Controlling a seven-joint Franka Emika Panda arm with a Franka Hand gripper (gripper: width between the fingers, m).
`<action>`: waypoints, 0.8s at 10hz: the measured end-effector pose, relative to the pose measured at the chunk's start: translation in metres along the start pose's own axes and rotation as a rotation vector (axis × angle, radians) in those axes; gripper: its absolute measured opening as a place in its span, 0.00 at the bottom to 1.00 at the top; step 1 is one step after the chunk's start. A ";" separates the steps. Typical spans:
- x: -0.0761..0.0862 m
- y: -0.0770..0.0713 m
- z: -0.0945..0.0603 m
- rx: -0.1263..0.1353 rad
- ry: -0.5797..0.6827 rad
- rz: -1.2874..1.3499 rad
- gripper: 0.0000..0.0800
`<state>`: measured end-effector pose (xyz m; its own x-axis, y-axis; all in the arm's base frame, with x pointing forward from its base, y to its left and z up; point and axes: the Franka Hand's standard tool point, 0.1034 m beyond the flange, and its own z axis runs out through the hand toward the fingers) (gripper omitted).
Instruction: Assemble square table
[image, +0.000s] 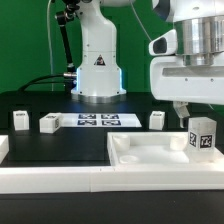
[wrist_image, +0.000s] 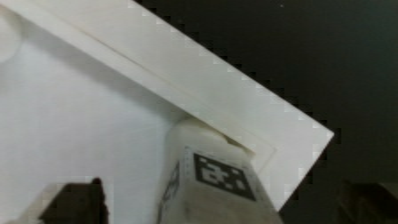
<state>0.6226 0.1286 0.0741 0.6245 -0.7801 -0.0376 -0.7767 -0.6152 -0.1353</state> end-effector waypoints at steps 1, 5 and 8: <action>0.000 0.000 0.000 0.000 0.000 -0.081 0.81; 0.001 0.001 0.000 -0.023 0.016 -0.429 0.81; 0.005 0.003 0.000 -0.032 0.018 -0.671 0.81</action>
Offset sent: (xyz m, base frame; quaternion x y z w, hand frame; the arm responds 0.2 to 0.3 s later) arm 0.0036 -0.0089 -0.0009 -0.0517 0.0339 -0.2861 0.9562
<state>0.6232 0.1227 0.0739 0.9716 -0.2287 0.0615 -0.2224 -0.9704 -0.0943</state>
